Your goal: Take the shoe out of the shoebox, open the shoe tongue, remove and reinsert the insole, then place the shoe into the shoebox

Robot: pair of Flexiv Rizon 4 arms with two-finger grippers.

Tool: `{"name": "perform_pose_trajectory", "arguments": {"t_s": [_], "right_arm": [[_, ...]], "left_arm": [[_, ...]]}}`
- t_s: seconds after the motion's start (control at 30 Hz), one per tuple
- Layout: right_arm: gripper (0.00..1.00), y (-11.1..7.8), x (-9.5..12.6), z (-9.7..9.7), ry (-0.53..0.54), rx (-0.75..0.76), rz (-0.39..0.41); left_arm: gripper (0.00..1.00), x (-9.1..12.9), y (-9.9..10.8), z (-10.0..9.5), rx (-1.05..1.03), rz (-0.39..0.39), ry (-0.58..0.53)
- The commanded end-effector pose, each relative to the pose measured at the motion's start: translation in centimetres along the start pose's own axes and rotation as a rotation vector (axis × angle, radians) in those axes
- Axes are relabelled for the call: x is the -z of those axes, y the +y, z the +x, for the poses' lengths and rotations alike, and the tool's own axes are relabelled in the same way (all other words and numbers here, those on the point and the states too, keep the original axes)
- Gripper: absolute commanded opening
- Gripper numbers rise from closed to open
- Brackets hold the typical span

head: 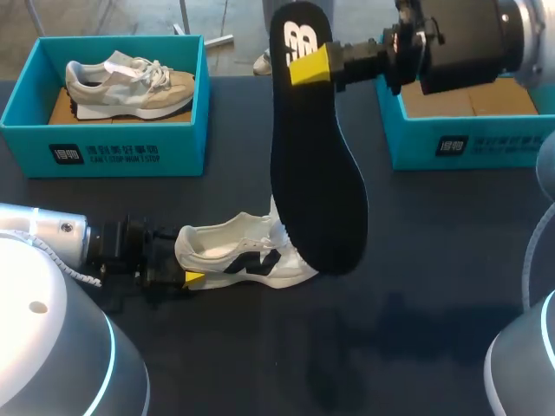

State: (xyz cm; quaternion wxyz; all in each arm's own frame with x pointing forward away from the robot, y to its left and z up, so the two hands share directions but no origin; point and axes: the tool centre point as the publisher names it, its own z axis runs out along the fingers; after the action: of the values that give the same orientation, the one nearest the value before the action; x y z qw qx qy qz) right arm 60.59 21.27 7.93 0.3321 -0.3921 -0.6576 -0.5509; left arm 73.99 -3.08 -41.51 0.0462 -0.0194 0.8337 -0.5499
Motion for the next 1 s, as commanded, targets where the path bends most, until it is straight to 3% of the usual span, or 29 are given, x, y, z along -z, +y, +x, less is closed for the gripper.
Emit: {"name": "perform_pose_trajectory", "arguments": {"t_s": [0.03, 0.93, 1.0], "right_arm": [[0.0, -1.02, -0.4, -0.76, 0.015, -0.003, -0.063], [0.0, -1.35, -0.34, -0.46, 0.001, -0.002, -0.074], [0.0, -1.35, -0.34, -0.46, 0.001, -0.002, -0.074]], "left_arm": [[0.0, 0.05, 0.3, 0.11, -0.001, 0.0, -0.001], [0.0, 0.05, 0.3, 0.11, -0.001, 0.0, -0.001], [0.08, 0.05, 0.3, 0.11, -0.001, 0.0, -0.001]]}}
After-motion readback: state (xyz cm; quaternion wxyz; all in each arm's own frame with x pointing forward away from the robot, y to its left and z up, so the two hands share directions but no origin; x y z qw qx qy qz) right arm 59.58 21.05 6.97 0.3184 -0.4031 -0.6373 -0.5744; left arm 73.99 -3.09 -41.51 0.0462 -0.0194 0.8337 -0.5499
